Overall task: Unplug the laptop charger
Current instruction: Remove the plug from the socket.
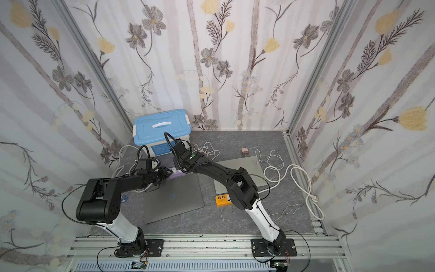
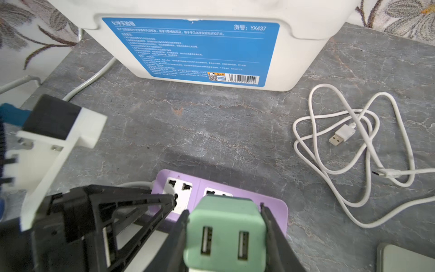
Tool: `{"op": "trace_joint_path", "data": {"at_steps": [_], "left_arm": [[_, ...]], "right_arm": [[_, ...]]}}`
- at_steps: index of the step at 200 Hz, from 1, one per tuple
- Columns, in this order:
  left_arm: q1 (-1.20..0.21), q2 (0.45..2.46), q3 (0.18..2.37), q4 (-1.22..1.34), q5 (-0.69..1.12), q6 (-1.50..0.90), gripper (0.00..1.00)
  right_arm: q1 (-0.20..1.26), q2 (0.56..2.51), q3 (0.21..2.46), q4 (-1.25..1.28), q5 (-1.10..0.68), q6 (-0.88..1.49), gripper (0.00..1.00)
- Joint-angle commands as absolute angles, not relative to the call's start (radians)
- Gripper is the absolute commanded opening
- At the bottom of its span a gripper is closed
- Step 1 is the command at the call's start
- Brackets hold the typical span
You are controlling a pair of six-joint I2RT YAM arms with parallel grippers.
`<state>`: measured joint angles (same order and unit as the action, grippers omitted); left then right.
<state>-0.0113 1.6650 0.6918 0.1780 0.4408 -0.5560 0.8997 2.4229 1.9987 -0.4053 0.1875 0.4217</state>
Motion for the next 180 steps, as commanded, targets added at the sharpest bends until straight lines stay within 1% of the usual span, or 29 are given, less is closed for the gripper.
{"op": "trace_joint_path", "data": {"at_steps": [1,25,59,60,71,86,114,141,169,180], "left_arm": [[-0.013,1.649,0.693,0.116,0.414,-0.539,0.48],[-0.018,1.593,0.679,0.131,0.409,-0.518,0.48],[-0.042,1.502,0.653,0.157,0.392,-0.489,0.49],[-0.043,1.5,0.652,0.157,0.392,-0.489,0.49],[-0.048,1.48,0.653,0.148,0.383,-0.488,0.49],[-0.055,1.456,0.658,0.123,0.372,-0.482,0.49],[-0.063,1.433,0.658,0.088,0.344,-0.469,0.49],[-0.065,1.442,0.66,0.08,0.339,-0.466,0.49],[-0.064,1.445,0.666,0.071,0.34,-0.467,0.49],[-0.066,1.439,0.667,0.068,0.336,-0.467,0.49]], "right_arm": [[0.87,2.363,1.914,-0.27,0.067,0.465,0.32],[0.82,2.327,1.816,-0.169,-0.085,0.497,0.32],[0.783,2.318,1.739,-0.055,-0.236,0.523,0.32],[0.767,2.319,1.737,-0.051,-0.24,0.526,0.32],[0.732,2.333,1.73,-0.019,-0.297,0.543,0.32],[0.711,2.364,1.761,-0.035,-0.332,0.549,0.32],[0.694,2.406,1.845,-0.152,-0.3,0.513,0.33],[0.692,2.385,1.878,-0.343,-0.178,0.411,0.34],[0.69,2.335,1.852,-0.552,-0.066,0.319,0.35],[0.688,2.323,1.828,-0.612,-0.063,0.298,0.35]]}}
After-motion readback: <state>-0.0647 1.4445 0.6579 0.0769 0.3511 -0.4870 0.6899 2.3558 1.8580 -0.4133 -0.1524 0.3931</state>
